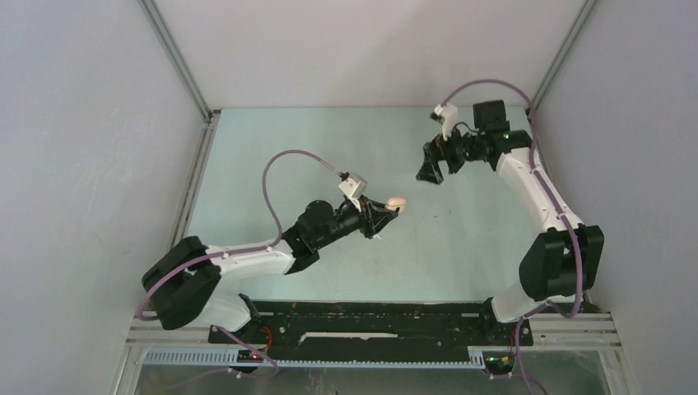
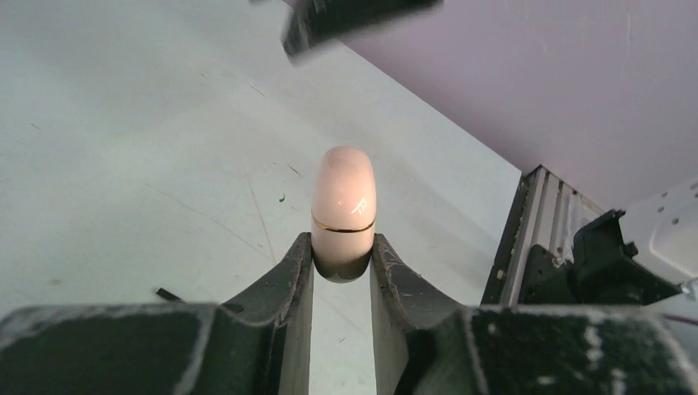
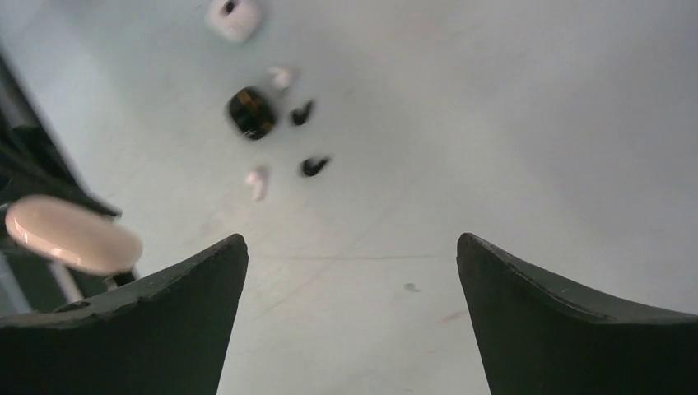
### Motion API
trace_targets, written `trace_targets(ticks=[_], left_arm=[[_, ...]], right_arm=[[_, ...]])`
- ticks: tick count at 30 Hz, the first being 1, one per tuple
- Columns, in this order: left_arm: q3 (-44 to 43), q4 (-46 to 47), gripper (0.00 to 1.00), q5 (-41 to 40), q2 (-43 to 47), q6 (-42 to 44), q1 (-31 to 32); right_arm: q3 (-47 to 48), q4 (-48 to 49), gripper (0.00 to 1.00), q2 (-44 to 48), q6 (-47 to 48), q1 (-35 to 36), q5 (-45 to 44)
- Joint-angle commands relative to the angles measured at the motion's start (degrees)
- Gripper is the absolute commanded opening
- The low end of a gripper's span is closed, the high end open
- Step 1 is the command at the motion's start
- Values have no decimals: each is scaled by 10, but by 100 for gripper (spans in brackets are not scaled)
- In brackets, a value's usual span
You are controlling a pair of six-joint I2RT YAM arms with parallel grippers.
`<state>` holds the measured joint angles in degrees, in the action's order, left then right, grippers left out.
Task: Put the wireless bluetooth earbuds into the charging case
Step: Close the charging case with the earbuds inside, then place the charging case with the earbuds at the center of the board.
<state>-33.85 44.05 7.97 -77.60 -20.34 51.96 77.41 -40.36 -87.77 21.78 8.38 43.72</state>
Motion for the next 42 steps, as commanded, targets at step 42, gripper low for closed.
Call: trace_targets(ticks=[42], left_arm=[[-423,-317,34,91,-393,-426,3]], right_arm=[[-179,34,92,306,-135,-310,151]])
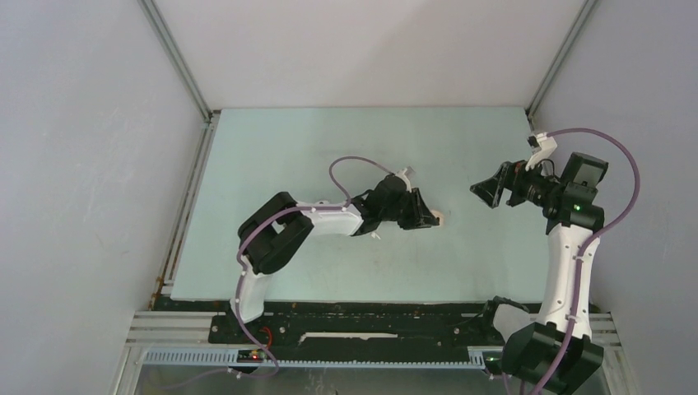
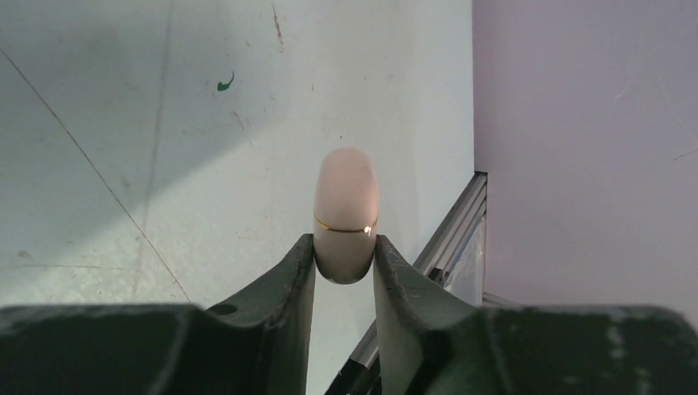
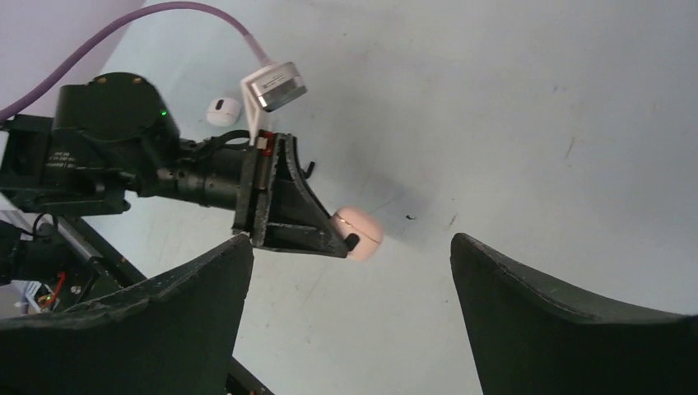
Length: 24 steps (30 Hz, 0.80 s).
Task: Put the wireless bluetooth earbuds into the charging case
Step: Place the charging case with the earbuds at the center of the board, then pick up the charging case from the center of the board.
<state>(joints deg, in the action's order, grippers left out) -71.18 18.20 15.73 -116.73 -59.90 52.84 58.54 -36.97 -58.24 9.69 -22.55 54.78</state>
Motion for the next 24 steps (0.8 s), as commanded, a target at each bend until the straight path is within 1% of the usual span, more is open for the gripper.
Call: trace_targets(ticks=[1,3,6,10,12,15,17,19,21,24], left_arm=[[-59,-78,36,17,-8,-29,-5],[-68,-100,40,22,-15,-27,-7],[-61,-110,47,23,-18,-31,-13],[-15,-82,49,28,0,-42,-28],[13,-75,51,16,29,-23,-36],[61,-79,55,-27,107,42,-38],[103,-75,59,-55,172,83,-38],[134,-96,60,-87,253,133,-38],[167,-129,61,-138,329,179,-37],[227,-172,62,-249,454,233,-38]], right_arm=[[10,1,92,11,-16,2,29],[9,-2,92,11,-12,7,-1],[10,-24,92,10,15,18,-43],[9,-62,92,6,52,29,-51],[9,-77,92,3,68,35,-49],[9,-83,92,-11,76,69,-75],[6,-73,92,-22,87,110,-106],[-2,-56,90,-32,99,159,-124],[-13,-29,87,-45,107,203,-137],[-13,-3,79,-77,142,267,-126]])
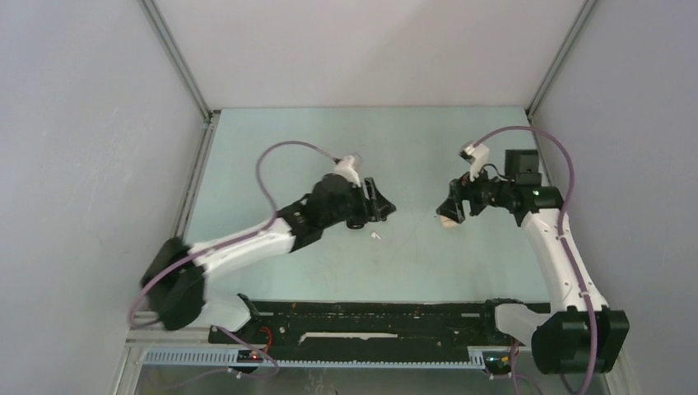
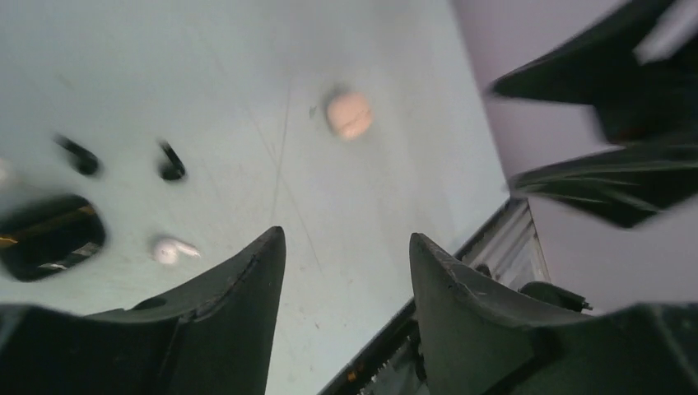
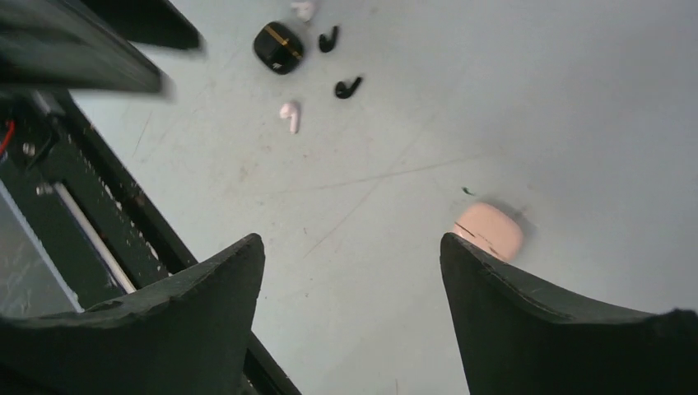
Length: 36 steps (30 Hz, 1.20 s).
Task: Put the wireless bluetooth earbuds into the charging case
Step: Pick up the charging case from the center of the board.
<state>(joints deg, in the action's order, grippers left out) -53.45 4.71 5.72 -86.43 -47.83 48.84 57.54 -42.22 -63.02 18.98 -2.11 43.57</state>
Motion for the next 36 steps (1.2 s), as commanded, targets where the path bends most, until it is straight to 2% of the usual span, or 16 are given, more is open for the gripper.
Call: trace_targets(ticks=[1,4,8,11,14,19,22,25,27,29,36], left_arm=[[69,-51,63,-177,194,126,1],[130,-92,68,-241,310,149,0],[203,-123,75,-267,434,151,-4],[252,-126,76,-282,506,140,-4],[302,-120,76,-321,579,112,-4],[347,-134,78,-359,663,59,-4],[359,-145,78,-363,691,45,-5],[358,-158,78,-360,699,46,-5],[357,-161,78,-355,697,48,-4],[358,-159,78,-352,689,49,-5],[364,-138,78,-354,671,56,-4]], right_arm=[[-3,63,77,-41,55,83,-13],[0,101,73,-80,73,146,-26],[19,144,64,-157,95,261,-77],[36,184,61,-220,114,315,-95],[79,206,61,-298,121,347,-111],[160,213,67,-402,131,377,-130],[213,202,68,-455,144,386,-128],[270,168,83,-502,154,390,-125],[303,138,86,-529,164,391,-116],[326,115,87,-548,173,394,-108],[354,62,79,-589,207,412,-142]])
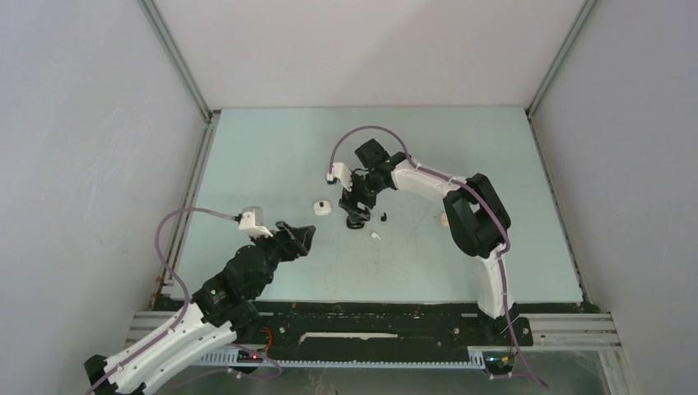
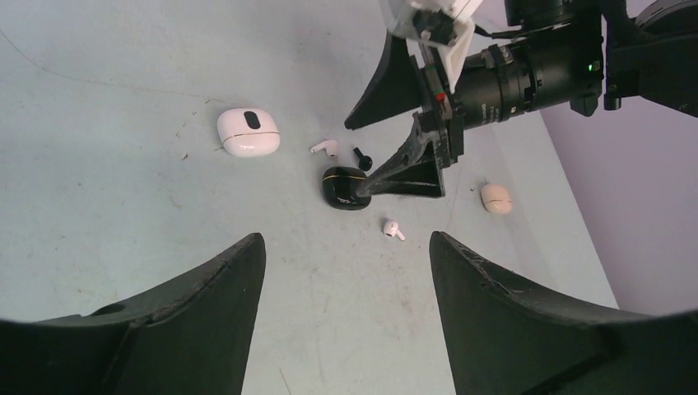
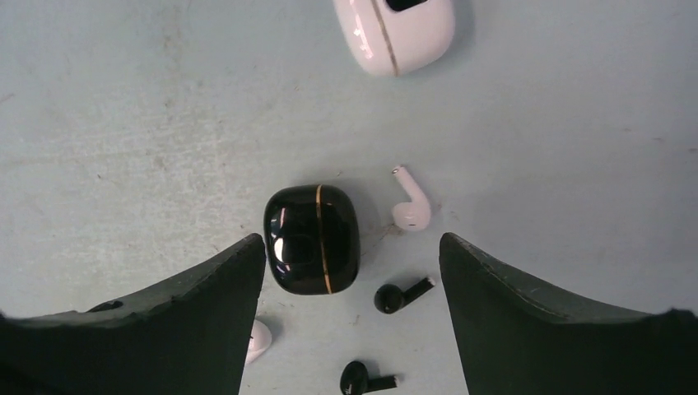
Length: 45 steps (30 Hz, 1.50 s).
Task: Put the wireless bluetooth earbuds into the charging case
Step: Pick up the charging case from the center of the board, then pass from the right arm to the left
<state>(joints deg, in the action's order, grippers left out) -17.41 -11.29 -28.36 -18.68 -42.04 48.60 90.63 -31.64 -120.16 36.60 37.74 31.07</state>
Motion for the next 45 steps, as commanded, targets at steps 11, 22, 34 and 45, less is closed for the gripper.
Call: trace_targets(ticks=[11,22,34,45], left_arm=[[17,38,78,-11,-11,1,-2],[39,94,78,15,-59,-41,-3],[-63,260,78,361,-239,29,-71],[-151,279,68,488,-380,-8,-91]], right_arm=[[11,-55,68,-32,49,26,-60],[-125,25,38,141,50,45,-109],[-227,20,37,376,7,46,-78],[-295,46,37,458,41,42,-97]])
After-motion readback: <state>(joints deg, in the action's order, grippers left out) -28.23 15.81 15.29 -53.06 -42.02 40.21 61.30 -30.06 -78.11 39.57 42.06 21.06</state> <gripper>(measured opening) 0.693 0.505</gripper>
